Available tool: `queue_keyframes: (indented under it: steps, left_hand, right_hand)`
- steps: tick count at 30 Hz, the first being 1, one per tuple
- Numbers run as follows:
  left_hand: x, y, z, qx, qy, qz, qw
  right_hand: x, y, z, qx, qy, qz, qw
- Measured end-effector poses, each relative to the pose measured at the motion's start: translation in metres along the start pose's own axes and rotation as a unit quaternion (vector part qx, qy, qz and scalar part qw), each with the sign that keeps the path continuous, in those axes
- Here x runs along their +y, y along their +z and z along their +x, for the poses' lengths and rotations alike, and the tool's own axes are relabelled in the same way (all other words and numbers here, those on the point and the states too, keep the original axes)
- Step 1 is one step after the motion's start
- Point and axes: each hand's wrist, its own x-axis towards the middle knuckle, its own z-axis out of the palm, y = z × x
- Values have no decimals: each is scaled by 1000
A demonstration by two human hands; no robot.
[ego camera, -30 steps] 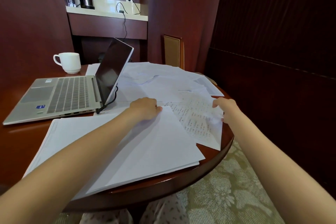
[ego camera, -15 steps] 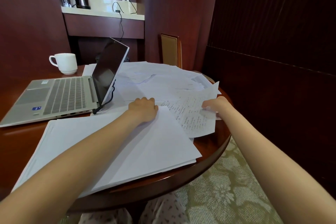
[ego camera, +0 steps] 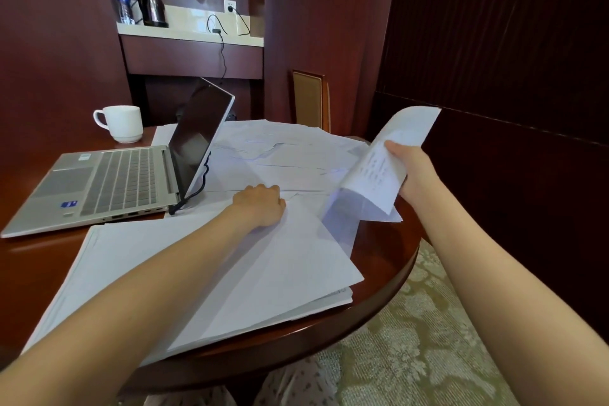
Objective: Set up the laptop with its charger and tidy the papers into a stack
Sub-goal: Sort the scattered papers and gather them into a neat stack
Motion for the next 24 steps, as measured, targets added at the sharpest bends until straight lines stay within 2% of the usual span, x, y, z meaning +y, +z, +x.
queue_keyframes:
  steps: [2,4,7,9,10,13,15,18,20,22,24]
  left_hand:
    - [0,-2,0,-5,-4,-24,1000]
    - [2,-5,2,-9,0,-135,991]
    - [10,-20,1,-58,22,-310,949]
    - [12,-30,2,-106,40,-357,927]
    - [12,-34,1,-114,41,-396,910]
    - [4,-41,-1,-189,22,-561,806]
    - [1,-42,-4,-261,2,-585,768]
    - [8,-37,-12,-271,6,-566,778]
    - [21,-37,-20,-210,0,-565,798]
    - [22,-37,-17,-185,-40,-600,777]
    - [16,-40,-12,-180,-17,-646,742]
  right_hand:
    - [-10,5,-2,-13,-21,41,999]
    - [-16,12,-7,-38,-38,73,996]
    - [-16,20,-14,-69,-40,101,992]
    - [-11,23,-17,-91,-39,103,990]
    - [-8,23,-19,-106,-41,105,988]
    - [-1,22,-22,-142,-35,130,981]
    - [0,23,-25,-167,-27,152,974]
    - [1,27,-29,-193,-15,160,968]
    - [3,29,-30,-197,-9,150,969]
    - [6,28,-30,-208,4,141,968]
    - [9,24,-29,-233,12,120,965]
